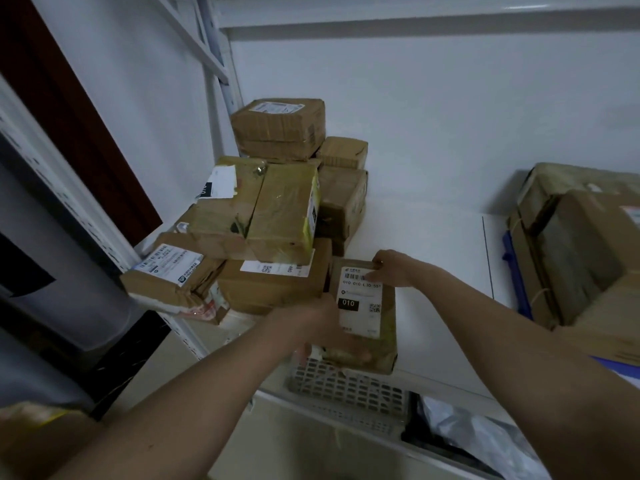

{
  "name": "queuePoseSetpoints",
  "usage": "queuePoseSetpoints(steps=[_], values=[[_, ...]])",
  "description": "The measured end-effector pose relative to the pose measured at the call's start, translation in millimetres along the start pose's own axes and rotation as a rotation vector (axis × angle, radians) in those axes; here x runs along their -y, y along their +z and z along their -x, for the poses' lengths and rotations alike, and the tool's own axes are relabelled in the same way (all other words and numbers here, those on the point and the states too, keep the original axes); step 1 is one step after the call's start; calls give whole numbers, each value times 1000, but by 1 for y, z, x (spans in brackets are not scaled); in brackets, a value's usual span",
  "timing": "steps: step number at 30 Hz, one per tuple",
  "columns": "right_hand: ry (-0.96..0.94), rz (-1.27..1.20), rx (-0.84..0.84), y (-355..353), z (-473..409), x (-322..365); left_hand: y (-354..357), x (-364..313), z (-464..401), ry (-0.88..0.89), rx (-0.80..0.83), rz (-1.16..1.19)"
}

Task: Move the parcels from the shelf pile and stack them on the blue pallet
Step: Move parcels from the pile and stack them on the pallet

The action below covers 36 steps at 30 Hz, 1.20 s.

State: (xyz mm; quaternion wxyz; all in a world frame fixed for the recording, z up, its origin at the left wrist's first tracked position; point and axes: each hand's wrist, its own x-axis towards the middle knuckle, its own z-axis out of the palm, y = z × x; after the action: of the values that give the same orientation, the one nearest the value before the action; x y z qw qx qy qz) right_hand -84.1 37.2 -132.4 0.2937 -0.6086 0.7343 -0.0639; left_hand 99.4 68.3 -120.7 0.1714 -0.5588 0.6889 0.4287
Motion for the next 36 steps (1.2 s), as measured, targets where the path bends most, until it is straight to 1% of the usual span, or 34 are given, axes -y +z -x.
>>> queuePoseSetpoints(steps=[1,2,4,5,7,9,11,13,15,17,20,22,24,26,30,31,34,36], values=[[19,-25,-16,1,1,-2,8,2,-1,15,-6,25],[42,-57,-31,3,3,-5,16,5,-3,56,-52,-4],[86,-123,-53,4,8,-10,27,11,-6,202,-199,-57],[102,-139,-68,4,13,-13,31,12,-7,275,-240,-8],[121,-122,-144,-4,26,-17,30,11,-4,373,-239,133],[130,-77,-284,-21,43,-18,24,2,2,426,-244,202],[121,-69,-442,-43,64,-15,18,-11,7,495,-285,284],[90,-106,-600,-63,88,-13,15,-26,14,583,-362,371],[68,-159,-746,-79,112,-12,15,-40,22,697,-399,474],[80,-208,-846,-92,135,-16,15,-52,30,805,-370,556],[129,-271,-967,-111,168,-31,13,-76,43,876,-222,670],[158,-305,-1041,-122,190,-46,15,-96,53,942,-108,658],[190,-323,-1116,-132,210,-63,23,-120,63,1014,-34,618],[218,-350,-1175,-143,227,-80,35,-146,74,1048,7,622],[266,-455,-1236,-166,258,-120,60,-207,92,1010,69,778],[275,-480,-1243,-171,268,-133,67,-224,95,1002,34,803],[277,-557,-1245,-186,298,-175,88,-278,98,976,-195,785],[278,-598,-1268,-196,320,-206,101,-314,97,953,-281,804]])
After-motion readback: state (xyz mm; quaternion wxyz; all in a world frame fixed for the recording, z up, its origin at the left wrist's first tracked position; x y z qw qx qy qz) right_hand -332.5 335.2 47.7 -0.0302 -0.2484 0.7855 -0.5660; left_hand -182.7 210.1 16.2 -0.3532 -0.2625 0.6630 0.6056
